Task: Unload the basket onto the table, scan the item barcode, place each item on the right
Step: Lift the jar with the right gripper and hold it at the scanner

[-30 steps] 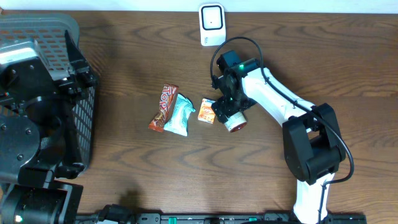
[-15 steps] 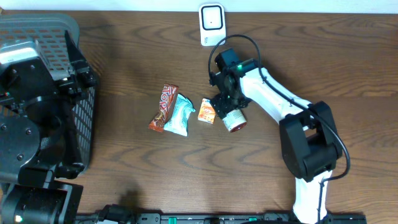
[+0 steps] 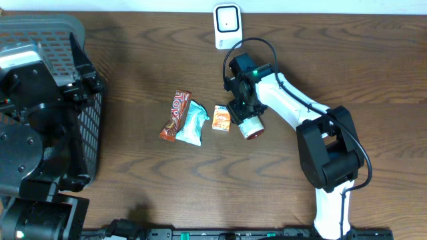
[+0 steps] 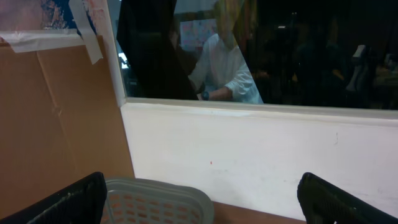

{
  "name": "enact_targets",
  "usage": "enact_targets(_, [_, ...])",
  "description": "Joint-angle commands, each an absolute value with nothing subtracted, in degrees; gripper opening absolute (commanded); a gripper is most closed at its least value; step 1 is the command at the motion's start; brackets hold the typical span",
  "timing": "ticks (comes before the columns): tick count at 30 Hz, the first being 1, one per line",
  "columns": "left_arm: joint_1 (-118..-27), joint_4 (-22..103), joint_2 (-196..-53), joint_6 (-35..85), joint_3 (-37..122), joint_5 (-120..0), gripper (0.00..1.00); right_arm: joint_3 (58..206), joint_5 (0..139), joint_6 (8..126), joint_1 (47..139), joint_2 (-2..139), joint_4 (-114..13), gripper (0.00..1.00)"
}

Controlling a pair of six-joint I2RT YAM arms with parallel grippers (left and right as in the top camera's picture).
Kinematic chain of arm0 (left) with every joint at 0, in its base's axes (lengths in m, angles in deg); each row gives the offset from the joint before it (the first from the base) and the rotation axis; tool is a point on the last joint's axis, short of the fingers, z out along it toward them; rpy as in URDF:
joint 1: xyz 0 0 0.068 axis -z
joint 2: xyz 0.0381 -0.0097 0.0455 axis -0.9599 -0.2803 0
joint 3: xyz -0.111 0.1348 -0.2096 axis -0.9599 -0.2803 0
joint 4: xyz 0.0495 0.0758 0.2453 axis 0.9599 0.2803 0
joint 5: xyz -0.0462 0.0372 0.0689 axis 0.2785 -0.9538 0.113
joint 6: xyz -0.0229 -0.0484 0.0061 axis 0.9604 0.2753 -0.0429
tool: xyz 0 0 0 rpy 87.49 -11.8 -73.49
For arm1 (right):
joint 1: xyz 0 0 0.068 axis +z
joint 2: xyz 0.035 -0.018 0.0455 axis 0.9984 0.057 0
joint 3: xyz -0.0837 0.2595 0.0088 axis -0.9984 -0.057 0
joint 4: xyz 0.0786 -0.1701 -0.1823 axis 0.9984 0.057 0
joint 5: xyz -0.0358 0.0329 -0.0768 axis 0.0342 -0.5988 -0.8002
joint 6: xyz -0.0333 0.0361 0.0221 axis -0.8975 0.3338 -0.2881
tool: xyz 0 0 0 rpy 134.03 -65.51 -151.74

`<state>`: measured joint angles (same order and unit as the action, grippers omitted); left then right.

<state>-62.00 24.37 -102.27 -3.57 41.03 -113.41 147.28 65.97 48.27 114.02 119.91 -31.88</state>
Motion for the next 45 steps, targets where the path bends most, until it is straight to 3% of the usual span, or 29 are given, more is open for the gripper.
enact_targets(1, [-62.2,24.3,-102.1,-4.1,40.9,-114.2,0.98,148.9,66.3,49.3,114.5,119.8,-32.8,0.55])
enact_targets(15, [-62.2,24.3,-102.4,-4.1,40.7,-114.2,0.98,155.6,66.4,51.8,114.5,117.6,-32.2,0.50])
enact_targets(23, [-62.2,24.3,-102.4,-4.1,40.7,-114.2,0.98,156.0,66.4,51.0,114.5,117.4,-38.4,0.45])
enact_targets(33, [-62.2,24.3,-102.4,-4.1,40.7,-114.2,0.98,156.0,65.8,51.0,114.6,117.4,-46.3,0.50])
enact_targets(45, [-62.2,24.3,-102.7,-4.1,40.7,-114.2,0.98,155.8,59.0,51.9,114.6,117.5,-55.4,0.49])
